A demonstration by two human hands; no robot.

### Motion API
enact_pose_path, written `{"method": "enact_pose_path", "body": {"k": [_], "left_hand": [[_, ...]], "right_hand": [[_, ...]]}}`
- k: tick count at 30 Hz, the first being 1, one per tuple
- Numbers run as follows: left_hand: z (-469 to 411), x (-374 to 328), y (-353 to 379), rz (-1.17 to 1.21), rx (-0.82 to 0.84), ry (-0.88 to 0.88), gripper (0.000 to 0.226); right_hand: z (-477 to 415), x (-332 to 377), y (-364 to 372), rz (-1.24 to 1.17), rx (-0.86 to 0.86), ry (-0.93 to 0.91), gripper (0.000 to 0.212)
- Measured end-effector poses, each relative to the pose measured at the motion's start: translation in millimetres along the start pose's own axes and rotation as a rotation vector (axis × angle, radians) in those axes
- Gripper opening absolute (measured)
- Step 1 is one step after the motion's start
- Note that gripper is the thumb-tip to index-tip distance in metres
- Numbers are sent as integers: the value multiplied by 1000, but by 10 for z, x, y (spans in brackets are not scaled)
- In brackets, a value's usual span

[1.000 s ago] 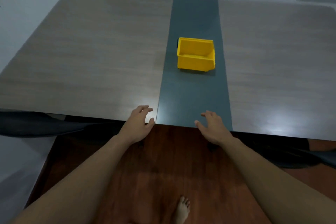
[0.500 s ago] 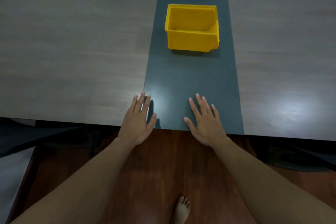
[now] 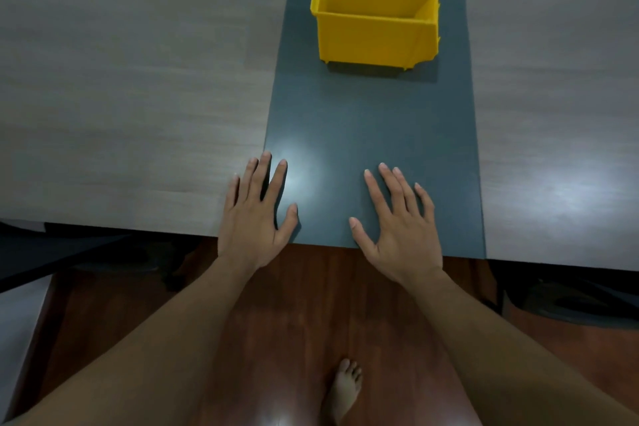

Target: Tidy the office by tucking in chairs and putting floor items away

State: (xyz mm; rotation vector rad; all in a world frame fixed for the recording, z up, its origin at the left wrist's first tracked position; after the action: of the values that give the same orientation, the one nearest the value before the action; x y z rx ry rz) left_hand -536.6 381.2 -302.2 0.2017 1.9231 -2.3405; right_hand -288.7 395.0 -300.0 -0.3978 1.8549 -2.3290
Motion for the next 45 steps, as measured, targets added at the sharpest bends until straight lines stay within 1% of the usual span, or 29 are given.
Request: {"method": "enact_pose_path", "body": {"k": [4, 10, 23, 45], "left_hand": [[0, 6, -16, -29, -60, -21, 80], [-37, 42, 22, -34, -118, -5, 83], [-178, 82, -39, -22, -161, 4, 84], [-496, 94, -99, -61, -172, 1, 83]], "right_hand": [[-5, 1, 12, 3, -40, 7, 83], [-57, 2, 55, 64, -80, 16, 84], [-201, 11, -2, 79, -102, 29, 84], [-512, -67, -79, 75, -114, 34, 83]]}}
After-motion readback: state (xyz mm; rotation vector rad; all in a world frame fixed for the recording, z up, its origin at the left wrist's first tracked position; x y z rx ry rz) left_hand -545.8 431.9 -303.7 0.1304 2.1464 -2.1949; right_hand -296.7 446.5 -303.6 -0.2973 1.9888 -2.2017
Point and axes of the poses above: each hand's wrist, its own z-axis away from the middle knuckle, its own y-axis out of the palm, x = y × z, the point moved 9 cm from there along -z, towards the middle knuckle, and after that the axes turned 9 degrees about x, right-handed, at the moved point
